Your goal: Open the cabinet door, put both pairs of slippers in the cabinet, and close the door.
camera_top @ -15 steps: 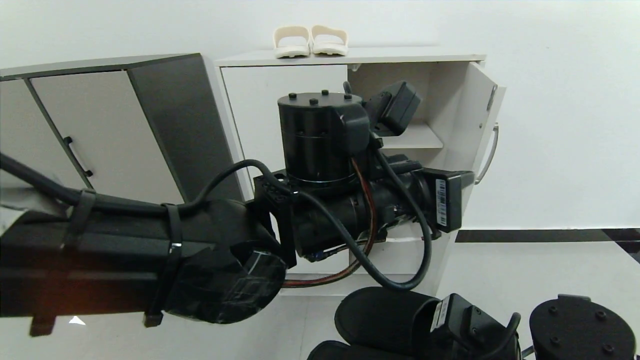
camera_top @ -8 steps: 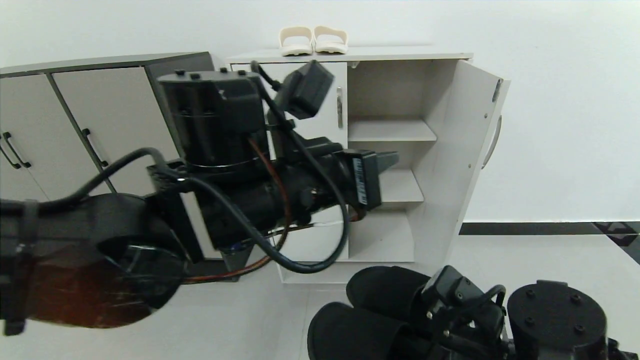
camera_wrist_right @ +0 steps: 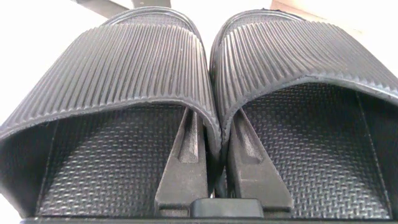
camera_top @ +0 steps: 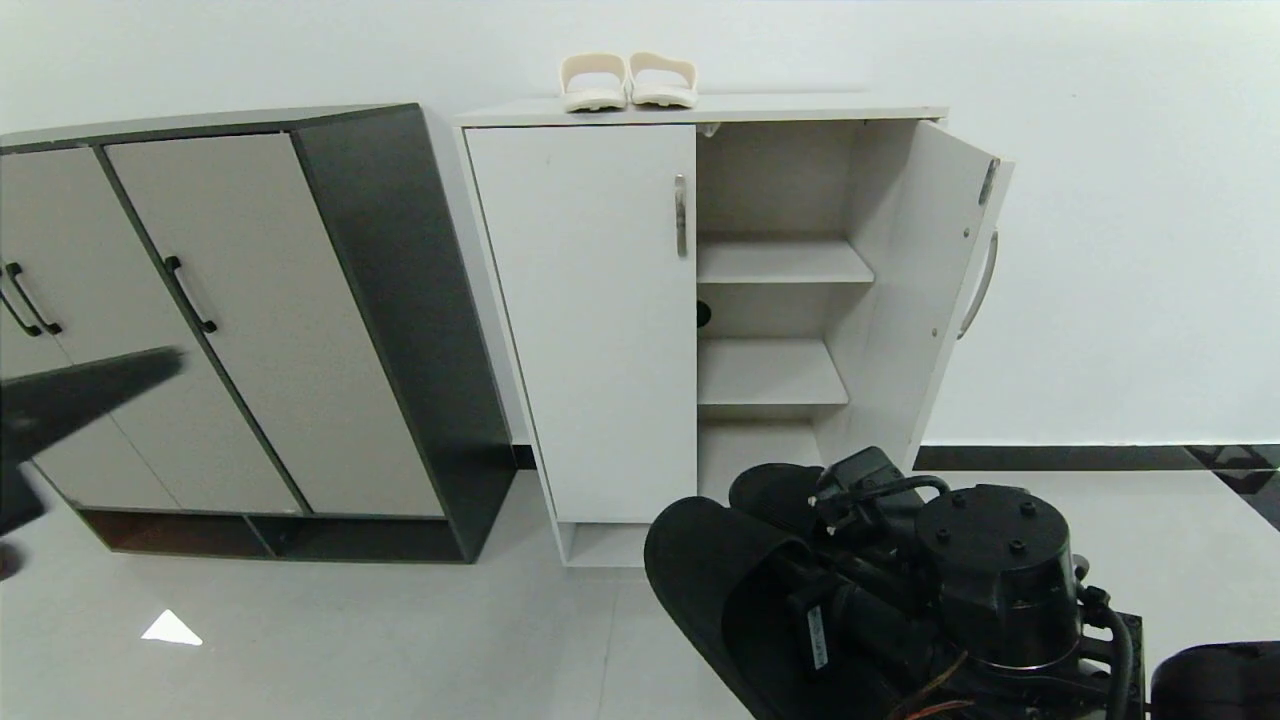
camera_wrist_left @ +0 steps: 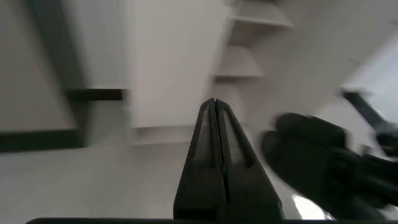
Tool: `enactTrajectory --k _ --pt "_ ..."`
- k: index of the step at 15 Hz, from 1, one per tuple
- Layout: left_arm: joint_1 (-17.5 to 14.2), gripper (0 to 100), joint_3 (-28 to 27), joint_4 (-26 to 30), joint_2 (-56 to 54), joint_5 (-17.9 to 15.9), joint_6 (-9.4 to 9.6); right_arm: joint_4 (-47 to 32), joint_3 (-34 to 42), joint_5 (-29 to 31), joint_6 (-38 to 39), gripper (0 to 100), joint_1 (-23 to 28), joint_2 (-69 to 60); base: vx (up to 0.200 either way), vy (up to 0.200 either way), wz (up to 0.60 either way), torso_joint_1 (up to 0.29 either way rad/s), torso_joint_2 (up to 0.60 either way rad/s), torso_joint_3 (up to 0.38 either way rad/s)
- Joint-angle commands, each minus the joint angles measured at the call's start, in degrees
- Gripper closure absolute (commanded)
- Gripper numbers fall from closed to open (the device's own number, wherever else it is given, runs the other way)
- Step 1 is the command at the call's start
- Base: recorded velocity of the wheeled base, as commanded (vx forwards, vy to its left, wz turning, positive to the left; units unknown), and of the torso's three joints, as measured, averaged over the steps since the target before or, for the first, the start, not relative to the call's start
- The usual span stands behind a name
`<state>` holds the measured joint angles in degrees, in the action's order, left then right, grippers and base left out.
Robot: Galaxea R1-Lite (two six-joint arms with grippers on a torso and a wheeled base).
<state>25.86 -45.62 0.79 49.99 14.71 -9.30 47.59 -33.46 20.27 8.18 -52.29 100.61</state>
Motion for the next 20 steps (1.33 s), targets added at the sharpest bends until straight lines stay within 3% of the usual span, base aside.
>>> enactTrajectory --k 1,2,4,5,7,9,11,14,17,19,20 --pt "-20.32 100 17.67 7.21 -29.08 7.17 6.31 0.04 -0.46 0.82 -0.01 100 0.08 0.55 0.000 0.000 0.00 0.000 0.00 0.000" --pt "-25.24 100 21.97 7.21 -33.91 6.56 7.63 0.04 -0.37 1.26 -0.09 100 0.08 0.38 0.000 0.000 0.00 0.000 0.00 0.000" --pt "-29.11 100 29.27 7.21 -42.70 3.39 8.77 0.04 -0.37 1.35 -0.09 100 -0.10 0.38 0.000 0.000 0.00 0.000 0.00 0.000" --pt "-29.20 100 31.55 7.47 -45.34 3.13 9.13 0.04 -0.37 1.35 -0.09 100 -0.10 0.47 0.000 0.000 0.00 0.000 0.00 0.000" --pt "-28.67 100 36.92 4.13 -45.86 3.57 7.81 0.04 -0.37 1.35 -0.18 100 -0.10 0.64 0.000 0.000 0.00 0.000 0.00 0.000" --pt "-26.03 100 40.17 3.07 -49.82 0.49 10.62 0.04 -0.29 1.35 -0.18 100 -0.10 0.73 0.000 0.000 0.00 0.000 0.00 0.000" --pt "-25.94 100 43.86 0.97 -49.99 -2.23 10.97 0.04 -0.37 1.26 -0.18 100 -0.10 0.73 0.000 0.000 0.00 0.000 0.00 0.000" --pt "-25.86 100 44.83 -1.67 -49.99 -13.22 10.80 0.04 -0.20 1.26 -0.18 100 -0.10 0.90 0.000 0.000 0.00 0.000 0.00 0.000" --pt "-25.86 100 45.44 -3.17 -49.99 -16.65 11.06 0.75 -0.37 1.26 -0.09 100 -0.10 2.05 0.000 0.000 0.00 0.000 0.00 0.000" --pt "-25.86 100 45.44 -3.34 -49.99 -16.12 13.61 2.42 -0.29 1.35 -0.18 100 -0.19 3.28 0.000 0.000 0.00 0.000 0.00 0.000" --pt "-25.86 100 45.44 -3.34 -49.99 -17.00 12.38 3.38 -0.20 1.35 -0.18 100 -0.19 3.89 0.000 0.000 0.00 0.000 0.00 0.000"
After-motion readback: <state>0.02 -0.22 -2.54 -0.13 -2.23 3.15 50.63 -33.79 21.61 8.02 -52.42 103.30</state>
